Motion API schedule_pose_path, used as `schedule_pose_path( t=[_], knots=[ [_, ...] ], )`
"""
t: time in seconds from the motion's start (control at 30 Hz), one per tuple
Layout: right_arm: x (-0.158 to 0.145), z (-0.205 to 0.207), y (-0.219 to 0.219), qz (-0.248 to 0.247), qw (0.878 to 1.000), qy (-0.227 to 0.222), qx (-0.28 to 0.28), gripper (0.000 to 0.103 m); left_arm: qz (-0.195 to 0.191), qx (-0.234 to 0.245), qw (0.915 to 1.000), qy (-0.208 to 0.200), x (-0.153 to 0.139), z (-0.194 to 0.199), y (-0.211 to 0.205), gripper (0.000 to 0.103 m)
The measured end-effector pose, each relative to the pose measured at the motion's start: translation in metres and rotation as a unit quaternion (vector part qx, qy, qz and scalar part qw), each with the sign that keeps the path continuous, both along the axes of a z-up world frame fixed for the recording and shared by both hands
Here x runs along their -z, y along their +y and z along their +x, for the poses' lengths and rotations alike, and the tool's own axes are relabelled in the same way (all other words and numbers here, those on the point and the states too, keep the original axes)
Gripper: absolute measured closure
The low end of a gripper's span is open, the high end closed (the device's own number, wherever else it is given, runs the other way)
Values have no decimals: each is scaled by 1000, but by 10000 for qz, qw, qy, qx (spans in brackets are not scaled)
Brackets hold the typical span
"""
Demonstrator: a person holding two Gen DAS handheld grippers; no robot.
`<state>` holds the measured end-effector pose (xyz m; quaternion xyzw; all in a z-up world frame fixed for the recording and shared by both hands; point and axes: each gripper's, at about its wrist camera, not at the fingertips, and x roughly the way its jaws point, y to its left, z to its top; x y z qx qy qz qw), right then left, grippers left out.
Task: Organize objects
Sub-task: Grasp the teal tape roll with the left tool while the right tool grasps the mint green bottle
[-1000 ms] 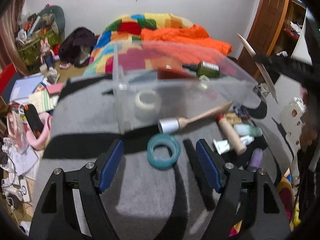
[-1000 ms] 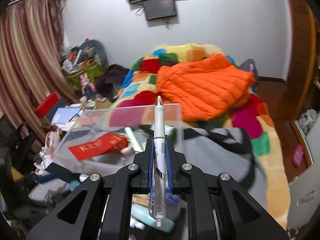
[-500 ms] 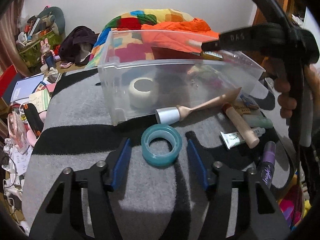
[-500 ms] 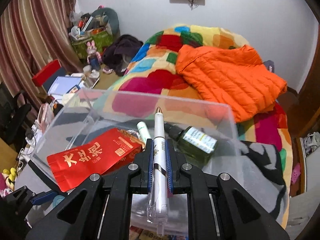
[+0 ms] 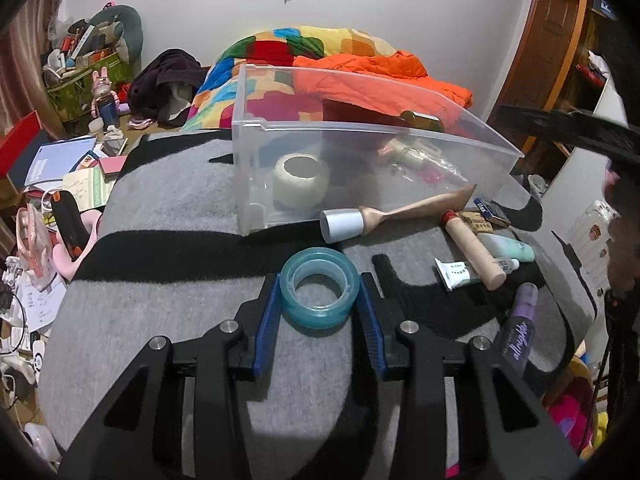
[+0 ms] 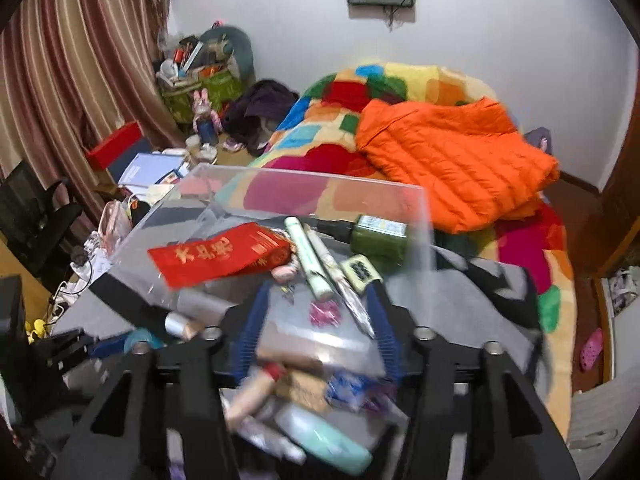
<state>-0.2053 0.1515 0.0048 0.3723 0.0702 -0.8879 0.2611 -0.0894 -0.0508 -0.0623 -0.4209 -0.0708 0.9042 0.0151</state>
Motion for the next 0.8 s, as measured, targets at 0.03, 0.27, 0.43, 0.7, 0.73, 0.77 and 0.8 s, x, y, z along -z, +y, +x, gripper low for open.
schedule_pose_path(
  t=[0.03,0.27,0.43,0.7,0.73,0.77,0.8],
  knots=[
    [-1,6,6,-31,10000,72,22,39,8,-5,10000,9,-1,2,0,65],
    [30,30,40,120,9997,-211,75,33,-40,-66,9999,153,-14,14,6,65],
    [66,32,37,442,9973,-540,-207,48,-50,-141,9994,315,-29,15,6,65],
    [77,28,28,435,9955,-540,-640,62,-18,-226,9983,528,-49,7,2,65],
    [78,29,27,467,9952,-529,-683,62,-15,-218,9983,536,-50,6,3,65],
    [79,29,26,500,9948,-527,-719,62,-18,-207,9983,543,-51,4,3,65],
    [80,29,24,568,9940,-511,-788,62,-24,-191,9983,551,-51,4,4,65]
  ],
)
